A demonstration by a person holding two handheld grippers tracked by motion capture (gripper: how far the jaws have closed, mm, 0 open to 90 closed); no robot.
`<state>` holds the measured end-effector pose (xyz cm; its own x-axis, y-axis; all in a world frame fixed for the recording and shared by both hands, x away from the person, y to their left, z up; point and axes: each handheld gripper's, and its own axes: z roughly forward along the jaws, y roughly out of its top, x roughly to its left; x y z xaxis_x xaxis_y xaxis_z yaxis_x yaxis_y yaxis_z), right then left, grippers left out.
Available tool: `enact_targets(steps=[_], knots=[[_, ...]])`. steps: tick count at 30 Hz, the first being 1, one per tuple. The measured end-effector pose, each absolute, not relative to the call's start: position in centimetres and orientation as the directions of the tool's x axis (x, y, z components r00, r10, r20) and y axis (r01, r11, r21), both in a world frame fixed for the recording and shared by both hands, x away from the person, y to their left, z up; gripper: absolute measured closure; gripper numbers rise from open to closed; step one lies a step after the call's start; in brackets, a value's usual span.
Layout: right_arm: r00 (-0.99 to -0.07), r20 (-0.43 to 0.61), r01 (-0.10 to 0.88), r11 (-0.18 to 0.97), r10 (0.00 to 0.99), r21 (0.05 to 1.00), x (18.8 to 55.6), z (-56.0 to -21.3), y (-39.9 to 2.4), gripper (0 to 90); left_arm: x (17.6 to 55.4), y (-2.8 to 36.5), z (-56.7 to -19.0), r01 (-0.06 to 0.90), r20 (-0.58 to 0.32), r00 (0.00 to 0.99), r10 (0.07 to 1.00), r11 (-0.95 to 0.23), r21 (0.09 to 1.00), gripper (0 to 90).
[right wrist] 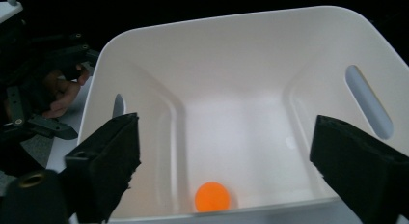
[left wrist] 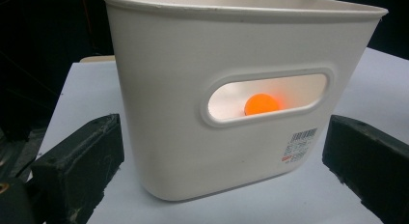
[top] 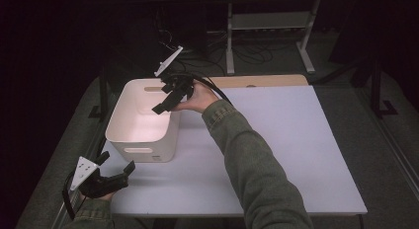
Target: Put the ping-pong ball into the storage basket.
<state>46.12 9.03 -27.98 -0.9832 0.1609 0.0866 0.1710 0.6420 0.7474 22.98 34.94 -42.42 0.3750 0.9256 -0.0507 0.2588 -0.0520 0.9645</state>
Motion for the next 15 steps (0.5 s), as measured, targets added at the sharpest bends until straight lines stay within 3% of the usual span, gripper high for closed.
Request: enact_targets(steps=[5, 15], knots=[[-0.98, 0.078, 0.178, 0.637, 0.183, 0.75, 46.0, -27.9, 8.2, 0.5, 23.0, 34.9, -42.4, 0.26, -0.054, 0.377, 0.924, -0.05, 0.964, 0.3], [-0.976, 0.074, 0.191, 0.631, 0.207, 0.752, 45.7, -27.9, 6.6, 0.0, 22.8, 35.0, -42.4, 0.254, -0.054, 0.377, 0.925, -0.047, 0.966, 0.3]])
